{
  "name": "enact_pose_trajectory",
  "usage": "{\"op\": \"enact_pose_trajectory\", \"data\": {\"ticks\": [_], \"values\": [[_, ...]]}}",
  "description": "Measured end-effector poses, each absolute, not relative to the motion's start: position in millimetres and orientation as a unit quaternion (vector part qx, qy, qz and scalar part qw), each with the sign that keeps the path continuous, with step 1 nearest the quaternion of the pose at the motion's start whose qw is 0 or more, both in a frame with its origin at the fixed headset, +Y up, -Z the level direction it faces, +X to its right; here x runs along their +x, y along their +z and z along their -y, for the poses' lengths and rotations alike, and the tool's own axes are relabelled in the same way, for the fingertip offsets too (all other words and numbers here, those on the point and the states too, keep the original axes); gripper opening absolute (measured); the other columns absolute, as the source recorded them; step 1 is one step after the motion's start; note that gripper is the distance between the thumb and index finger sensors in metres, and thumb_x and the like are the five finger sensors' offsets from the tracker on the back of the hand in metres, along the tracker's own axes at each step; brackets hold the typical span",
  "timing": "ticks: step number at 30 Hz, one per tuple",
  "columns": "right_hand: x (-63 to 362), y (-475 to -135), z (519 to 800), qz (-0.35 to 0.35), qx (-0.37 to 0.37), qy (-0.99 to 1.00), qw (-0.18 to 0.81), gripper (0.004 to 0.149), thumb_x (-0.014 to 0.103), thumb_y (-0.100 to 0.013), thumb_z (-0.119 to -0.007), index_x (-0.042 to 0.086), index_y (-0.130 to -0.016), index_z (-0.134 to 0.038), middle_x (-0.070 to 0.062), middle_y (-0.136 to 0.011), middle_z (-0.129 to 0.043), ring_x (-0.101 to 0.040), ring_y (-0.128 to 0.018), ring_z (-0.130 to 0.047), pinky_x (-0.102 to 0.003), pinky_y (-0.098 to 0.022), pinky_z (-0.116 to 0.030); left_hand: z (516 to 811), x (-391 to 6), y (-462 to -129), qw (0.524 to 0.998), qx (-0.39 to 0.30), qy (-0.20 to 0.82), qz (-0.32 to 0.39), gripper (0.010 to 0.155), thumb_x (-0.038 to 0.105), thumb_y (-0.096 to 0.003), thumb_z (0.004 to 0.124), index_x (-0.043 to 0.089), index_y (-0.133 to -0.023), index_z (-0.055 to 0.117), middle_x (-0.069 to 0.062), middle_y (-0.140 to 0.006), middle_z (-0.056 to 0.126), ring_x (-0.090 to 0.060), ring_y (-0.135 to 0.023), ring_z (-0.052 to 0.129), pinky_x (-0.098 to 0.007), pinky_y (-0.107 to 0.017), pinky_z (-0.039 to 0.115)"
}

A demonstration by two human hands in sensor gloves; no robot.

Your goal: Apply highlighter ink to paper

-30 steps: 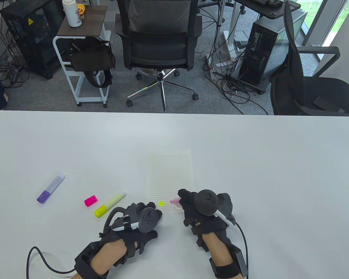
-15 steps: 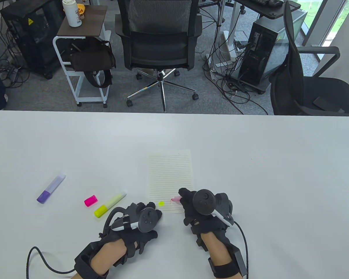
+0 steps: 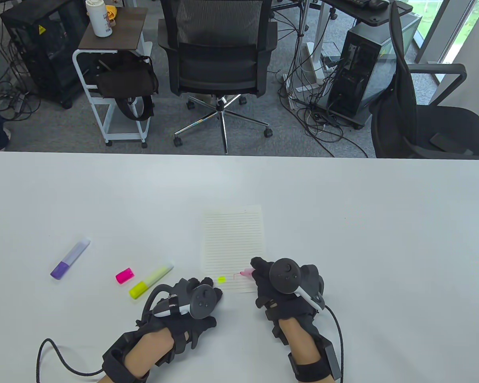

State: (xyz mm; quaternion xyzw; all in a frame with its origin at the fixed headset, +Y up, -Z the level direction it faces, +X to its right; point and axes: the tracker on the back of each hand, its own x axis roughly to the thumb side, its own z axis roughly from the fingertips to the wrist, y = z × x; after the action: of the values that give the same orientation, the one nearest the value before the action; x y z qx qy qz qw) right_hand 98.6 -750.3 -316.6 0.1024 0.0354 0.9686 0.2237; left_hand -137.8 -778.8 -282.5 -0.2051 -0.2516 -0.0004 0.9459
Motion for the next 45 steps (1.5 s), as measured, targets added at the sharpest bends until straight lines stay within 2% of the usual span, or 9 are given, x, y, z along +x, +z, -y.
{"op": "enact_pose_trajectory", "data": {"ticks": [12,26,36,45], "values": [[100,-316,747,-0.053,0.097,0.964,0.24,0.038,0.033,-0.061,-0.078,0.023,-0.097,-0.076,-0.014,-0.08,-0.091,-0.032,-0.053,-0.094,-0.06,-0.065,-0.068,779,-138,-282,0.946,-0.206,0.0,0.251,0.074,0.057,-0.0455,0.067,0.031,-0.109,0.039,-0.003,-0.117,0.03,-0.041,-0.107,0.04,-0.065,-0.074,0.044],[89,-314,751,-0.053,0.122,0.962,0.238,0.039,0.034,-0.062,-0.077,0.025,-0.1,-0.073,-0.013,-0.083,-0.089,-0.031,-0.056,-0.093,-0.06,-0.066,-0.068,780,-138,-283,0.946,-0.206,0.0,0.252,0.074,0.057,-0.0455,0.067,0.031,-0.109,0.039,-0.003,-0.117,0.029,-0.04,-0.107,0.04,-0.065,-0.074,0.044],[96,-314,747,-0.053,0.09,0.968,0.228,0.038,0.034,-0.061,-0.078,0.024,-0.098,-0.075,-0.013,-0.081,-0.091,-0.031,-0.053,-0.094,-0.06,-0.065,-0.069,780,-138,-283,0.945,-0.207,0.0,0.252,0.074,0.057,-0.0455,0.068,0.031,-0.109,0.039,-0.003,-0.117,0.029,-0.041,-0.107,0.04,-0.065,-0.074,0.043],[95,-313,748,-0.026,0.093,0.965,0.242,0.039,0.035,-0.062,-0.077,0.025,-0.099,-0.073,-0.012,-0.083,-0.091,-0.03,-0.055,-0.094,-0.059,-0.065,-0.069,780,-138,-283,0.945,-0.207,0.0,0.252,0.074,0.057,-0.0455,0.068,0.031,-0.109,0.039,-0.003,-0.117,0.029,-0.04,-0.107,0.04,-0.065,-0.074,0.043]]}}
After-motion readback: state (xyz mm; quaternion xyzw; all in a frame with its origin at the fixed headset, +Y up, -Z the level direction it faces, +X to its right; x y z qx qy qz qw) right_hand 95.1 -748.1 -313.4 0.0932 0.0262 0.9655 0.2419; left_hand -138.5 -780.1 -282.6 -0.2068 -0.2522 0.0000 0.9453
